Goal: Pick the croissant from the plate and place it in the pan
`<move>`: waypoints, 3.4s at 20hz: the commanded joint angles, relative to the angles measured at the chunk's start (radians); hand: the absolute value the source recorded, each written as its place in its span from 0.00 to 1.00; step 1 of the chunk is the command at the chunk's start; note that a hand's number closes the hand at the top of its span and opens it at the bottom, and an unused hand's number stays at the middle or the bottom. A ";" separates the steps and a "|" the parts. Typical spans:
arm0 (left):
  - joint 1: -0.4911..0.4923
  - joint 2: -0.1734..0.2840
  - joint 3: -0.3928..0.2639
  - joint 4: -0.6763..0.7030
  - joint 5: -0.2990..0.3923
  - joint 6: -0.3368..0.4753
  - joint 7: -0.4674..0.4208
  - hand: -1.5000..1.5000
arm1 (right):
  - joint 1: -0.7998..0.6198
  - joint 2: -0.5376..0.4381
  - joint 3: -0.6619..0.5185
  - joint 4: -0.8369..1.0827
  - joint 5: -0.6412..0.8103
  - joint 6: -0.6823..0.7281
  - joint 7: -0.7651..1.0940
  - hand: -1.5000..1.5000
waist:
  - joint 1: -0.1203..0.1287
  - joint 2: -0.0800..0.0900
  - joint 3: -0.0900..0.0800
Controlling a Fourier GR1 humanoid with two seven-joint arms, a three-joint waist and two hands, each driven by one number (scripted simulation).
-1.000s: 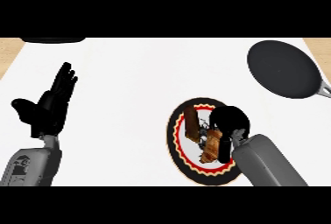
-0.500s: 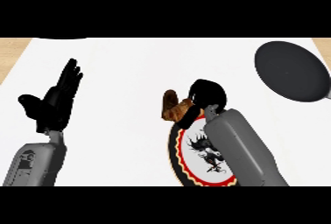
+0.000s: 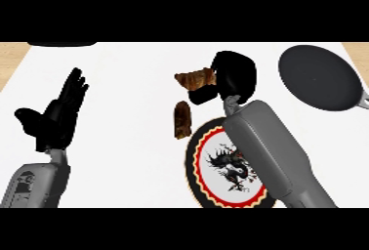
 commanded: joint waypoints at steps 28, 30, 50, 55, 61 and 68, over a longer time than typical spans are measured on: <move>-0.009 -0.015 -0.004 -0.036 -0.004 -0.024 0.010 0.50 | -0.023 -0.549 -0.588 0.652 -0.142 -0.516 -0.681 1.00 | 0.038 0.020 0.003; -0.034 -0.027 -0.010 0.011 -0.024 -0.012 -0.022 0.50 | -0.056 -0.565 -0.611 0.729 -0.157 -0.535 -0.737 1.00 | 0.046 0.028 0.004; -0.036 -0.040 -0.016 0.002 -0.023 -0.016 -0.034 0.50 | -0.020 -0.561 -0.867 0.945 -0.426 -0.338 -1.085 0.00 | 0.063 0.036 0.008; -0.047 -0.039 -0.021 -0.015 -0.031 -0.003 0.017 0.50 | -0.003 -0.547 -0.979 0.901 -0.540 -0.403 -1.226 0.00 | 0.045 0.028 0.008; -0.024 -0.007 0.023 0.014 -0.017 -0.018 -0.003 0.50 | 0.058 -0.518 -1.077 0.896 -0.681 -0.230 -1.374 0.00 | 0.005 0.010 0.003; 0.009 0.000 0.047 0.000 -0.004 -0.022 0.005 0.50 | 0.199 -0.545 -1.063 0.750 -0.770 0.042 -1.404 0.00 | -0.040 -0.011 -0.002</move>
